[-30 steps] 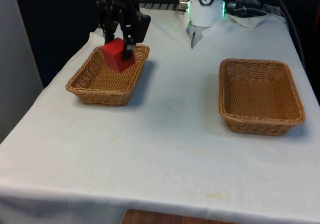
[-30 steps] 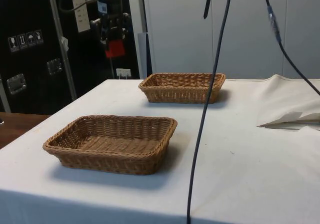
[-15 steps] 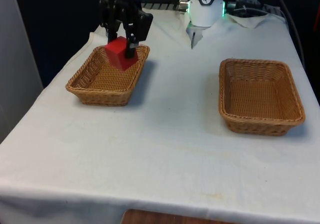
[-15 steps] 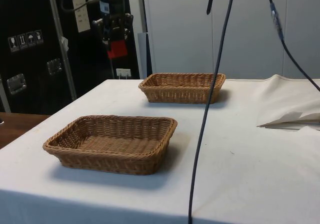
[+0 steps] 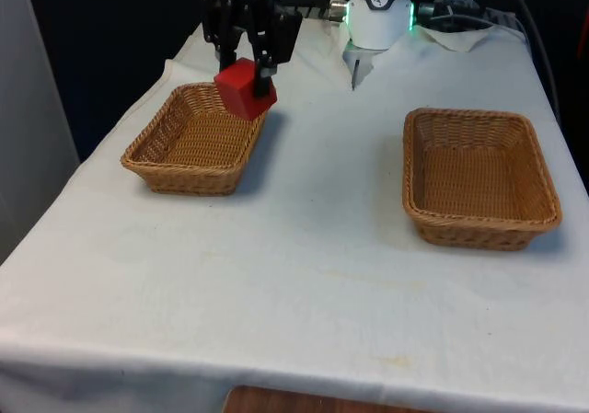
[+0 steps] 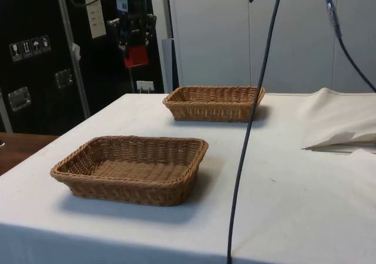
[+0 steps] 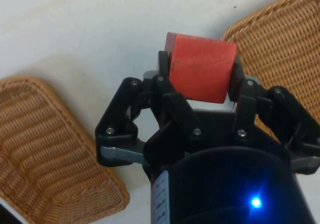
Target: Pick up the red cube and place it into the right basket.
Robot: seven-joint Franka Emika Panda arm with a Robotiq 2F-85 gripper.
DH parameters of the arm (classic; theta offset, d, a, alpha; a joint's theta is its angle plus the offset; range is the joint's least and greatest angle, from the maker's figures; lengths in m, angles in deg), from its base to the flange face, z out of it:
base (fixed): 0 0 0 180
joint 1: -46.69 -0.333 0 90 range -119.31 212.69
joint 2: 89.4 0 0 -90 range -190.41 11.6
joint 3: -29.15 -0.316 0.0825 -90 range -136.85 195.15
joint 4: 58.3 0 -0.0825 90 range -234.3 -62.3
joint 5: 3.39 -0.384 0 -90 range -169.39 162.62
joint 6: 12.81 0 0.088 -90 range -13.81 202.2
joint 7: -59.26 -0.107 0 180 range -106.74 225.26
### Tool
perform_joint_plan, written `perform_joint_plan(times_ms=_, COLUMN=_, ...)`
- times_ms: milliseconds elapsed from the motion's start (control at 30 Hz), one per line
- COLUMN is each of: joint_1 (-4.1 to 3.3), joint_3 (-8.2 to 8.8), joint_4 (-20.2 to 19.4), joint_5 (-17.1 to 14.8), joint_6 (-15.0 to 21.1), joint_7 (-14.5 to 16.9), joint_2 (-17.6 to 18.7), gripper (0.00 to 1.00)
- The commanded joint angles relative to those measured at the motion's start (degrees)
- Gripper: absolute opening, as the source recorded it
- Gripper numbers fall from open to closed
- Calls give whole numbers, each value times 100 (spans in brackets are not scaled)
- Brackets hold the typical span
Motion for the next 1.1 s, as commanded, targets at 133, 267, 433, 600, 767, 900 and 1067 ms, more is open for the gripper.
perform_joint_plan(times_ms=133, joint_1=-126, joint_3=-6, joint_4=-372, joint_5=166, joint_6=63, joint_7=-86, joint_2=-367, gripper=4)
perform_joint_plan(times_ms=267, joint_1=-103, joint_3=-97, joint_4=-453, joint_5=241, joint_6=52, joint_7=-132, joint_2=-504, gripper=4)
perform_joint_plan(times_ms=433, joint_1=-80, joint_3=-160, joint_4=-498, joint_5=355, joint_6=23, joint_7=-120, joint_2=-693, gripper=4)
perform_joint_plan(times_ms=600, joint_1=-57, joint_3=-206, joint_4=-550, joint_5=481, joint_6=17, joint_7=-109, joint_2=-865, gripper=4)
perform_joint_plan(times_ms=767, joint_1=-23, joint_3=-275, joint_4=-630, joint_5=665, joint_6=69, joint_7=-52, joint_2=-1071, gripper=4)
perform_joint_plan(times_ms=900, joint_1=-11, joint_3=-286, joint_4=-642, joint_5=699, joint_6=103, joint_7=29, joint_2=-1117, gripper=4)
perform_joint_plan(times_ms=1067, joint_1=0, joint_3=-298, joint_4=-659, joint_5=682, joint_6=160, joint_7=246, joint_2=-1163, gripper=4)
